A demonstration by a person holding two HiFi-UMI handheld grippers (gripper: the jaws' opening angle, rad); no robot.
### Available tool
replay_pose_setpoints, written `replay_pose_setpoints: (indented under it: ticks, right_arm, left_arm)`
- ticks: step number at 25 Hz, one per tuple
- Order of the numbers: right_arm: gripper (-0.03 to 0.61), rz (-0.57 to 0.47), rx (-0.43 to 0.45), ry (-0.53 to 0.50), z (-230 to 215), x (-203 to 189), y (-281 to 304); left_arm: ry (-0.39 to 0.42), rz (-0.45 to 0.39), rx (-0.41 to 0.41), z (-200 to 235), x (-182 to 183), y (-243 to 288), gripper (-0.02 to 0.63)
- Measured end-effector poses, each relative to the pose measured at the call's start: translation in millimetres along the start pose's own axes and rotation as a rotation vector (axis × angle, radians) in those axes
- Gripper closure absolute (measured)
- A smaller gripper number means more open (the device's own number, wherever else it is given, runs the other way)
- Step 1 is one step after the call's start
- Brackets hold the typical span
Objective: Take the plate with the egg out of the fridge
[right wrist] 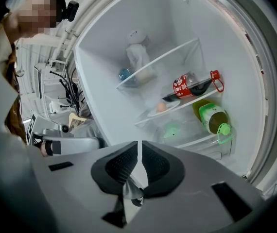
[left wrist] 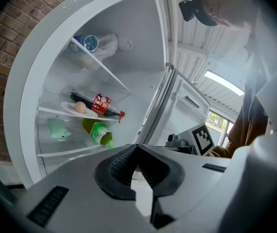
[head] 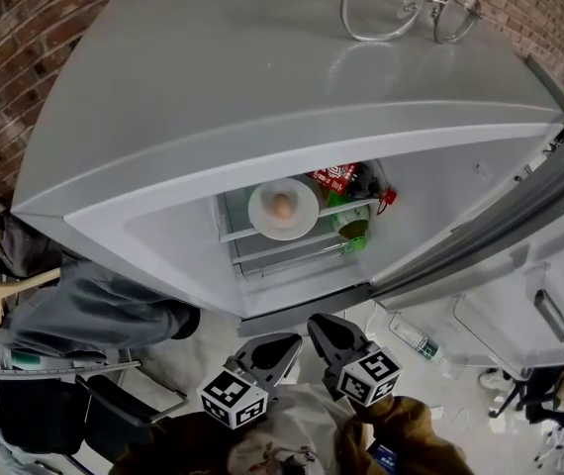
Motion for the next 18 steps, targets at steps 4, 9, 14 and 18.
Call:
replay_pose_setpoints:
  ticks: [4,9,14,18]
  right_arm:
    - [0.528,-0.008,-0.001,0.022,-1,7,3]
    - [0.526,-0.02,-0.003,0.089,-4,16,10]
    - [0.525,-0.025,-0.025,0.193,-11,17,17]
    - [0.525,-0.026,-0.018,0.249,-15,21,22]
  left_arm:
    - [0.012,0.007,-0.001,0,0,1,0.606]
    - [0.032,0.008,-0.01,-2,2,3,0.606]
    - [0.061,0.013,-0.004,-4,1,5,0.607]
    - [0.067,0.015,0.002,-6,1,7,0.606]
Point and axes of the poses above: the fingertips, and each gripper's own axes: y forward along the fingers, z to its left, x out of its top, the point moved 9 cm from there along -y, backward along the fingers, and after that the axes turned 13 degrees about -x, right-handed, at the moved point
